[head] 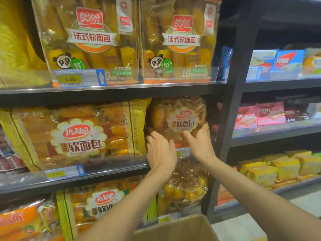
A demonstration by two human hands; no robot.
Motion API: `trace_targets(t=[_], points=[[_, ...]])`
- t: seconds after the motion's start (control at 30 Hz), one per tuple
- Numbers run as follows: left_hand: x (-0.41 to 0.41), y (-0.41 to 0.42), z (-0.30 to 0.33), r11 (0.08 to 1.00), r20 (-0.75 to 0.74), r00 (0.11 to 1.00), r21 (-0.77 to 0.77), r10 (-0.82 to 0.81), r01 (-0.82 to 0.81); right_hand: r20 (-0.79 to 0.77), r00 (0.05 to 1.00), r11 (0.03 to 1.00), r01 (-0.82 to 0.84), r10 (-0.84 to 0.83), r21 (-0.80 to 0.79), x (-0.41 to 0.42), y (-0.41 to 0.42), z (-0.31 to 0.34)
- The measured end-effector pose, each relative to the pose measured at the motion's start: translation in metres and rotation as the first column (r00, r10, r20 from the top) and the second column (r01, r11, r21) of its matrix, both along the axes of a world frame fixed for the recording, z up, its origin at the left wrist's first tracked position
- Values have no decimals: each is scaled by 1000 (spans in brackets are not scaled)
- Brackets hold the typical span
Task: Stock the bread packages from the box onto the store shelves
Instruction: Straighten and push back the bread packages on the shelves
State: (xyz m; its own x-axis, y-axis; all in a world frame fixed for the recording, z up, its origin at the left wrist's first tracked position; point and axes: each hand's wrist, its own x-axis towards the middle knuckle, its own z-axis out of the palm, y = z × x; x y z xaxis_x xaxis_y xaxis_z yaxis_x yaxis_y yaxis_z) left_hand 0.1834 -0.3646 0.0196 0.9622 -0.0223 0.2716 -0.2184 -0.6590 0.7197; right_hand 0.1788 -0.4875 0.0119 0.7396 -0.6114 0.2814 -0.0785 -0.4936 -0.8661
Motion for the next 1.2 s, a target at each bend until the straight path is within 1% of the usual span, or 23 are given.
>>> trace_targets(t=[0.13, 0.23, 0.33, 0.43, 0.57, 0.67, 0.8, 0.93, 1.0, 1.1, 1.13, 1.2], points=[[-4, 2, -9, 995, 90, 996, 95, -3, -6, -14, 1000, 997, 17, -18, -76, -1, -8, -4], [-5, 8, -16, 992, 154, 988, 125, -22, 3, 50, 998, 993, 29, -23, -112, -5, -12, -12], [-7, 13, -23, 991, 210, 976, 133, -55, 27, 88, 996, 995, 11, -1, -104, -7, -13, -18], [-11, 14, -26, 991, 216, 972, 119, -89, 64, 104, 995, 997, 6, 2, -74, -8, -11, -21], [-13, 17, -26, 988, 182, 975, 110, -127, 108, 59, 998, 999, -13, 16, -48, -14, -7, -21], [-22, 25, -29, 978, 186, 961, 85, -202, 189, 66, 997, 998, -43, 46, -44, -22, 0, -22], [-41, 47, -42, 957, 216, 932, 72, -291, 282, 57, 992, 987, -100, 108, -125, -44, 12, -35], [-53, 83, -69, 938, 274, 898, 142, -344, 316, 32, 987, 971, -152, 160, -182, -85, 19, -55], [-57, 97, -84, 929, 237, 901, 167, -363, 330, -25, 990, 961, -143, 141, -236, -104, 16, -72], [-52, 102, -103, 912, 96, 915, 178, -391, 370, -190, 973, 937, -182, 128, -298, -118, 5, -93], [-49, 98, -107, 908, 30, 918, 167, -395, 385, -218, 968, 937, -186, 123, -296, -119, 2, -97], [-43, 86, -113, 889, -88, 907, 180, -412, 422, -207, 971, 944, -179, 124, -277, -119, 1, -104]])
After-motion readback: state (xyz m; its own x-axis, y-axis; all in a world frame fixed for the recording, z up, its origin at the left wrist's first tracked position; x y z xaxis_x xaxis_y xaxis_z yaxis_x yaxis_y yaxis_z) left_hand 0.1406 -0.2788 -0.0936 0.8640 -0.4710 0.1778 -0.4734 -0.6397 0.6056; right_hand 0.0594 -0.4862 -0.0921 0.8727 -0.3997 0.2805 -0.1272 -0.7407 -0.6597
